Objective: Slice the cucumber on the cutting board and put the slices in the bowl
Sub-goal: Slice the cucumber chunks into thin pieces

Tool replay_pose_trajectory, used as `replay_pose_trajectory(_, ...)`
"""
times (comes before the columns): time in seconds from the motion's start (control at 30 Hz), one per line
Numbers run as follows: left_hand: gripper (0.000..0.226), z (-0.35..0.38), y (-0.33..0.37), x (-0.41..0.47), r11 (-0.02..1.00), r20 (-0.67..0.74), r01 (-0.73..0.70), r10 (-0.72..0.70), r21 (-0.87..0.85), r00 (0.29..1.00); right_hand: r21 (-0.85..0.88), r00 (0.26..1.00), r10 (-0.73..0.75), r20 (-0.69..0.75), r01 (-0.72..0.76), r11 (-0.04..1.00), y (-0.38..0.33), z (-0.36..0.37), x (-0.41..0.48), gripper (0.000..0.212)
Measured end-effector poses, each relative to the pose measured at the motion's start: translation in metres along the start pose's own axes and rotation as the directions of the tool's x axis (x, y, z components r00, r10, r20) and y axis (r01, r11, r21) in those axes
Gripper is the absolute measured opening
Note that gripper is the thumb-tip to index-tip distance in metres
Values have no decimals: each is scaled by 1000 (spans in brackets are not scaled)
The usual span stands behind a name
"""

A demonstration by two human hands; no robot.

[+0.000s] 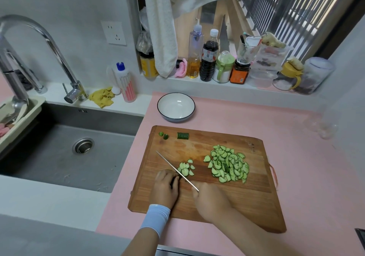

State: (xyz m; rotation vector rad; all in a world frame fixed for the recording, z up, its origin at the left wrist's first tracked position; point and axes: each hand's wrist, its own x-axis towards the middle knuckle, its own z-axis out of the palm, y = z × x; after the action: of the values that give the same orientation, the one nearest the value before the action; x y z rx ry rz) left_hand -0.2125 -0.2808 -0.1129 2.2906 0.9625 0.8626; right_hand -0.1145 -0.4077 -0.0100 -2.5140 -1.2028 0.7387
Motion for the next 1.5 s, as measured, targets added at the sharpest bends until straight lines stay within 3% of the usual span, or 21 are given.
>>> replay_pose_trajectory(0.4,12,2,-1,-1,1000,17,10,-10,-4,1000,-6,998,-24,-65,23,1000,4,5,-13,35)
replay_pose_trajectory(0.93,11,-1,0,0,1000,0,7,-7,5,1000,-11,1000,-10,-10,10,1000,0,3,0,25)
replay_pose_trajectory(1.5,12,-1,1,-2,1000,6,15,-15,5,1000,-3,995,-38,-94,38,999,7,13,-10,32)
